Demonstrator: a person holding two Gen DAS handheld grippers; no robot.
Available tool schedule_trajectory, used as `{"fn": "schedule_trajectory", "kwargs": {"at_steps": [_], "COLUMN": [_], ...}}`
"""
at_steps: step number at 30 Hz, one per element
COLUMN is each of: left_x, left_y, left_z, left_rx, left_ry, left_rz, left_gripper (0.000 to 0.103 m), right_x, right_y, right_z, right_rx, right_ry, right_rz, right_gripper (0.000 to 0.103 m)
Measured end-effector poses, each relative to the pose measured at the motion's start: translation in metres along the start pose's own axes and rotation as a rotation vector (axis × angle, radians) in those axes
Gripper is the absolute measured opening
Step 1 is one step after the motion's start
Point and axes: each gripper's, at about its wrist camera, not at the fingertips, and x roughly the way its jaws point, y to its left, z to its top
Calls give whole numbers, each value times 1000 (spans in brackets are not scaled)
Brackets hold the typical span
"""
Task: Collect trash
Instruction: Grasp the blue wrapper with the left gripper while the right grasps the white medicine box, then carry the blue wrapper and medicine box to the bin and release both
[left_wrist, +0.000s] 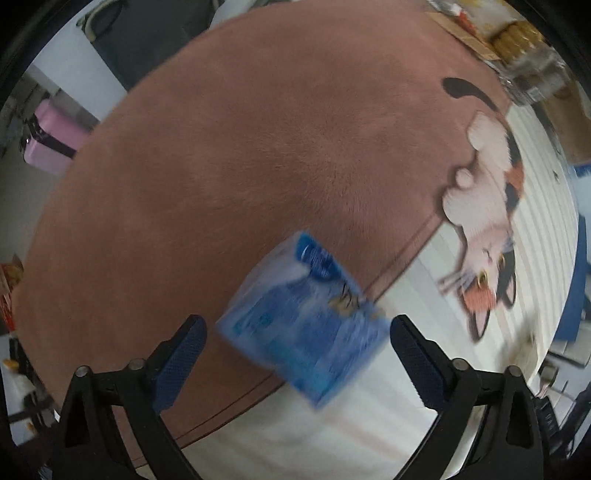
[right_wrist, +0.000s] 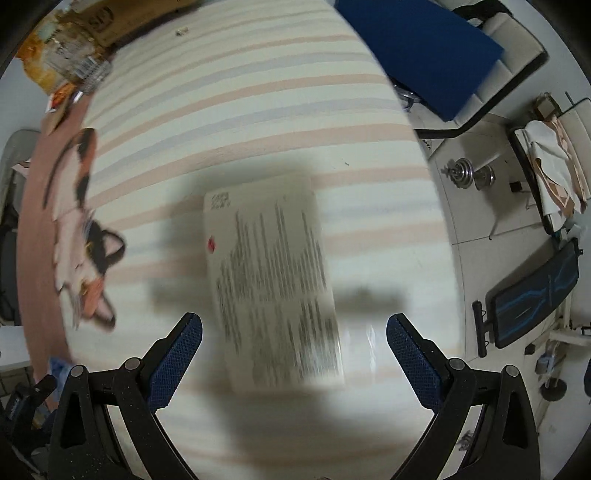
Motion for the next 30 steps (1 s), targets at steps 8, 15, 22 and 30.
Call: {"fn": "schedule_trajectory", "kwargs": {"at_steps": [8, 15, 22, 30], "left_x": [-3, -28, -53, -90], "left_y": [5, 7, 1, -17], "left_z": [-3, -20, -43, -89], "left_rx": [47, 171, 267, 377], "left_ry": [-69, -151, -215, -278], "left_rz": [43, 83, 113, 91], "left_gripper": [34, 19, 17, 16], "right_x": [20, 9, -18, -62], "right_y": [13, 15, 7, 12], "right_z": [8, -3, -26, -70], "right_rx": [-54, -81, -87, -125], "right_ry": [2, -30, -75, -147], "right_rz": [-42, -32, 17, 61], "right_gripper": [96, 74, 74, 74]}}
